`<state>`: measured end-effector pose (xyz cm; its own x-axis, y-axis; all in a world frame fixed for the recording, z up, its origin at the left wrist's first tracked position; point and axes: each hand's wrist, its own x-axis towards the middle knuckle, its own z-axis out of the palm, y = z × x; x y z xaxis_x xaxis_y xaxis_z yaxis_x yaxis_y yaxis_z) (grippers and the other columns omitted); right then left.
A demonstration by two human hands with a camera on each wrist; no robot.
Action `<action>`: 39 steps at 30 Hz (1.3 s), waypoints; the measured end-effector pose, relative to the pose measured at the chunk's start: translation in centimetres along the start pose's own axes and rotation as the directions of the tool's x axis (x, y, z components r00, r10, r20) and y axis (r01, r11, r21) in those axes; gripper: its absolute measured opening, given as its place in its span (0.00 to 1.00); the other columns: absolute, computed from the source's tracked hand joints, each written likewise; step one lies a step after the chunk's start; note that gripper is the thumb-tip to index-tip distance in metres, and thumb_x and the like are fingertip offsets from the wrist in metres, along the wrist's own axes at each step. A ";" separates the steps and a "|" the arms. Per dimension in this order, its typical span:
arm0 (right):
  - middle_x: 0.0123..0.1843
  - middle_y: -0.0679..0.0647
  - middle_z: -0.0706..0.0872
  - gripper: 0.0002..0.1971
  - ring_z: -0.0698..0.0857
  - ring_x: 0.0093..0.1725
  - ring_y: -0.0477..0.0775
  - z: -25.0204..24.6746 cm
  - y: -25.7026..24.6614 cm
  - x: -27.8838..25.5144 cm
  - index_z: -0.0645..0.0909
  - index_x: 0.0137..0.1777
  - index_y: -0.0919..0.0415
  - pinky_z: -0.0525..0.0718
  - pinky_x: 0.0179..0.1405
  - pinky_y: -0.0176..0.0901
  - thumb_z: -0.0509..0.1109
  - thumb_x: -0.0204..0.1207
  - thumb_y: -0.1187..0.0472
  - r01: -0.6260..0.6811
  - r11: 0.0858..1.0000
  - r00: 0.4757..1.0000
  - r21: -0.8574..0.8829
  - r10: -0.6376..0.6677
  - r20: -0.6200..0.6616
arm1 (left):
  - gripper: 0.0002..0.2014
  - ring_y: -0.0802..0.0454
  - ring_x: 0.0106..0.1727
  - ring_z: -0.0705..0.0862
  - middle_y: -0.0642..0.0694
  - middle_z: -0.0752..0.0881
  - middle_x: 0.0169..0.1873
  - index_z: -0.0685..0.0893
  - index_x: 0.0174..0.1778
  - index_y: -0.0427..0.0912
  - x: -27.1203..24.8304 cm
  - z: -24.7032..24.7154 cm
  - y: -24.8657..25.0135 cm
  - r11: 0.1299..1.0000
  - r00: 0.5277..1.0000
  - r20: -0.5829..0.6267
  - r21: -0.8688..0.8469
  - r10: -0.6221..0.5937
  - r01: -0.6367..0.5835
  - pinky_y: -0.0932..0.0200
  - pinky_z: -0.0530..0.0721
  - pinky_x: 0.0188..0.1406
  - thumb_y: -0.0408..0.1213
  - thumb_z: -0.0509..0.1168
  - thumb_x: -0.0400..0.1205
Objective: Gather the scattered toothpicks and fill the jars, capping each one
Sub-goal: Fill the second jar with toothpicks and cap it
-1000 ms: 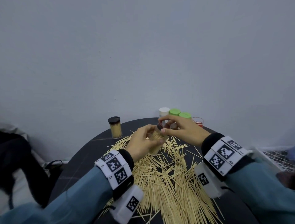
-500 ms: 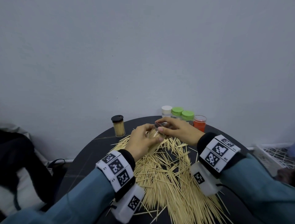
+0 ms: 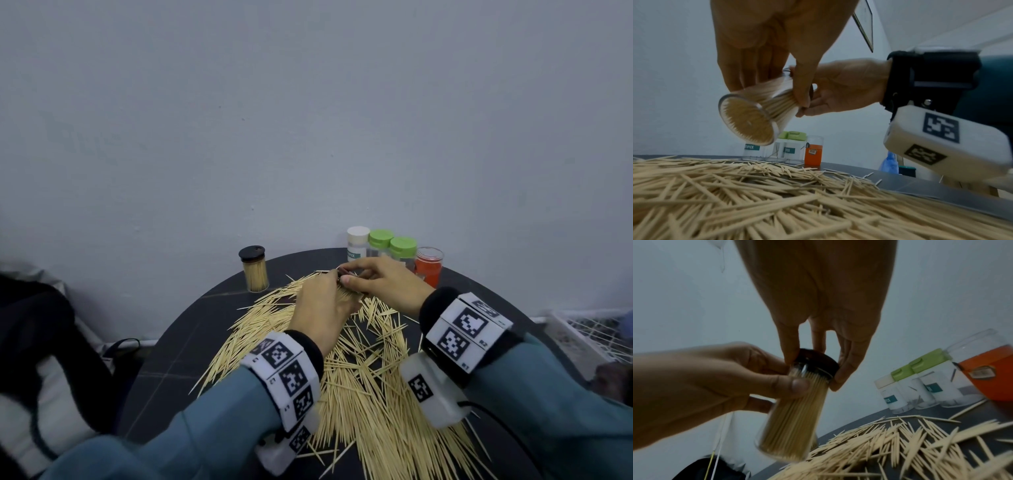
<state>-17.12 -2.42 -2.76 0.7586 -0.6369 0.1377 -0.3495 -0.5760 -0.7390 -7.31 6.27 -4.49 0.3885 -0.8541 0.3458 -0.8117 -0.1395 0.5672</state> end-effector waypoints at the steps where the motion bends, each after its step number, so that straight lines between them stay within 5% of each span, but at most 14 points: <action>1: 0.58 0.56 0.86 0.19 0.83 0.58 0.51 0.0 0.0 0.0 0.78 0.68 0.55 0.80 0.64 0.52 0.67 0.78 0.53 0.003 1.000 1.000 -0.004 -0.003 -0.011 | 0.18 0.48 0.52 0.84 0.44 0.87 0.52 0.82 0.62 0.42 0.2 -0.1 -0.1 1.000 1.000 0.003 0.006 -0.010 0.010 0.57 0.81 0.51 0.40 0.71 0.76; 5: 0.65 0.56 0.83 0.25 0.81 0.65 0.51 0.2 -0.2 -0.1 0.73 0.73 0.56 0.76 0.69 0.47 0.68 0.77 0.52 0.008 0.997 0.999 -0.076 -0.005 0.040 | 0.25 0.52 0.53 0.83 0.48 0.86 0.54 0.81 0.61 0.43 0.9 -1.0 -1.3 0.993 0.995 0.061 -0.077 -0.085 0.089 0.59 0.81 0.51 0.43 0.78 0.69; 9: 0.65 0.54 0.82 0.26 0.81 0.62 0.51 0.9 -0.4 -0.4 0.69 0.74 0.59 0.78 0.63 0.42 0.68 0.77 0.53 -0.004 0.959 0.980 -0.282 0.060 0.192 | 0.26 0.55 0.53 0.81 0.50 0.84 0.53 0.78 0.61 0.40 1.7 -3.5 -2.9 0.974 0.985 0.073 -0.156 -0.156 0.166 0.64 0.76 0.51 0.38 0.78 0.69; 15: 0.69 0.55 0.77 0.22 0.76 0.67 0.54 3.4 0.1 -0.9 0.72 0.73 0.59 0.74 0.63 0.42 0.64 0.80 0.53 0.022 0.838 0.891 -0.545 0.231 0.391 | 0.23 0.50 0.51 0.82 0.45 0.84 0.51 0.78 0.58 0.39 5.2 -7.2 -7.9 0.954 0.944 -0.143 -0.075 -0.297 0.289 0.61 0.78 0.50 0.37 0.78 0.70; 22: 0.70 0.57 0.76 0.23 0.76 0.68 0.55 4.5 0.4 -0.5 0.69 0.74 0.62 0.75 0.67 0.44 0.63 0.81 0.55 0.047 0.807 0.885 -0.589 0.239 0.399 | 0.18 0.45 0.48 0.79 0.37 0.83 0.54 0.74 0.55 0.38 7.5 -8.6 -13.3 0.898 0.866 -0.268 0.004 -0.423 0.440 0.57 0.75 0.45 0.34 0.73 0.74; 26: 0.70 0.56 0.77 0.22 0.77 0.68 0.55 4.5 0.3 -0.6 0.70 0.73 0.62 0.76 0.66 0.43 0.63 0.81 0.55 0.047 0.813 0.886 -0.581 0.234 0.400 | 0.20 0.41 0.50 0.79 0.34 0.82 0.55 0.77 0.59 0.32 7.7 -7.8 -15.0 0.844 0.819 -0.253 0.020 -0.515 0.537 0.57 0.75 0.46 0.32 0.73 0.73; 30: 0.72 0.56 0.75 0.23 0.75 0.69 0.54 4.5 0.2 -0.7 0.68 0.75 0.61 0.74 0.67 0.43 0.62 0.81 0.55 0.061 0.817 0.886 -0.573 0.220 0.408 | 0.16 0.42 0.43 0.79 0.36 0.84 0.44 0.83 0.53 0.29 8.1 -6.6 -15.9 0.820 0.801 -0.218 0.010 -0.557 0.573 0.56 0.75 0.40 0.36 0.72 0.75; 32: 0.71 0.56 0.75 0.23 0.75 0.69 0.54 4.5 0.1 -0.7 0.69 0.75 0.61 0.75 0.67 0.43 0.62 0.81 0.55 0.063 0.814 0.885 -0.578 0.222 0.409 | 0.16 0.43 0.42 0.79 0.34 0.86 0.46 0.84 0.52 0.30 8.2 -6.1 -16.0 0.817 0.798 -0.209 -0.008 -0.566 0.577 0.57 0.75 0.40 0.38 0.73 0.74; 39: 0.72 0.57 0.74 0.23 0.74 0.70 0.55 4.5 0.1 -0.8 0.68 0.75 0.61 0.74 0.68 0.45 0.62 0.82 0.56 0.076 0.810 0.882 -0.581 0.217 0.419 | 0.34 0.37 0.65 0.77 0.33 0.78 0.65 0.69 0.70 0.32 8.3 -6.1 -15.4 0.814 0.802 -0.143 -0.063 -0.580 0.578 0.48 0.77 0.59 0.32 0.77 0.71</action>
<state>-15.27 0.31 -5.90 0.8233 -0.4718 -0.3156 -0.5447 -0.8131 -0.2053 11.10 4.41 -5.81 0.8448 -0.5322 0.0548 -0.4087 -0.5758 0.7081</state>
